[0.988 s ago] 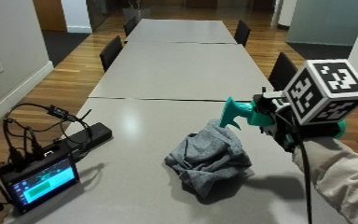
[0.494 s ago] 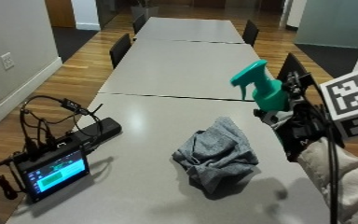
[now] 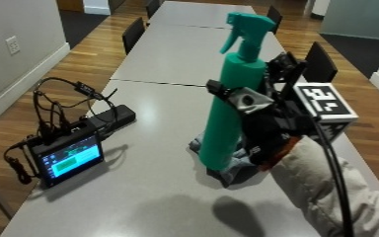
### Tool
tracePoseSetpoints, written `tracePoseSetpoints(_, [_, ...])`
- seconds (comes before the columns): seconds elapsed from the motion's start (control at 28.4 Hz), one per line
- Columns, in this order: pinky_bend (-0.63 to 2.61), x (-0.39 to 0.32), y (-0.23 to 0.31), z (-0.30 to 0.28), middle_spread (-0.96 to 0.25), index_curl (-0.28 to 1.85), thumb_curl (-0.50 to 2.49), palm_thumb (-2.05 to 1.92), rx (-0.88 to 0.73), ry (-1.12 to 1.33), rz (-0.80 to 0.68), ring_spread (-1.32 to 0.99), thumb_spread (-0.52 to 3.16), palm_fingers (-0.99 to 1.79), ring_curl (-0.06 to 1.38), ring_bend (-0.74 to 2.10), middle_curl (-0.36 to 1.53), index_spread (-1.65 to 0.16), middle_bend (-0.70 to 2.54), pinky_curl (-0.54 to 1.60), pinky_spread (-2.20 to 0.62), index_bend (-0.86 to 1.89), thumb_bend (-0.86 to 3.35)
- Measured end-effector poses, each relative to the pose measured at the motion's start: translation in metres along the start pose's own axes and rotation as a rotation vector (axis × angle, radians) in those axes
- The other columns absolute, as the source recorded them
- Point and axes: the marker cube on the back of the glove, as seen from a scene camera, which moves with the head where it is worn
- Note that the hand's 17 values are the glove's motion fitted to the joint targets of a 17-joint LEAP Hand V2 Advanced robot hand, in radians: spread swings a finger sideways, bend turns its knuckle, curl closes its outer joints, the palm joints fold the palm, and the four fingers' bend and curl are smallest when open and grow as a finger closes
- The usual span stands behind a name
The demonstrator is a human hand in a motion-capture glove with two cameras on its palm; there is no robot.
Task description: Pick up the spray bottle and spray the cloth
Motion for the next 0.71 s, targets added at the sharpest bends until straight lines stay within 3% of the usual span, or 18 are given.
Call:
tracePoseSetpoints(0.25, [0.15,0.031,-0.007,0.065,-0.07,0.36,0.62,1.22,-0.055,-0.02,0.061,-0.1,0.72,0.5,0.46,0.46,0.51,-0.29,0.4,0.38,-0.06,0.14,0.0])
tracePoseSetpoints(0.49, [0.14,0.07,-0.006,0.078,-0.07,0.36,0.63,1.23,-0.035,0.015,0.076,-0.1,0.8,0.48,0.45,0.45,0.51,-0.29,0.42,0.34,-0.03,0.15,0.0])
tracePoseSetpoints(0.71, [0.14,0.072,-0.003,0.089,-0.07,0.37,0.63,1.23,-0.135,0.017,0.032,-0.11,0.85,0.46,0.45,0.45,0.51,-0.3,0.44,0.31,-0.04,0.16,0.0])
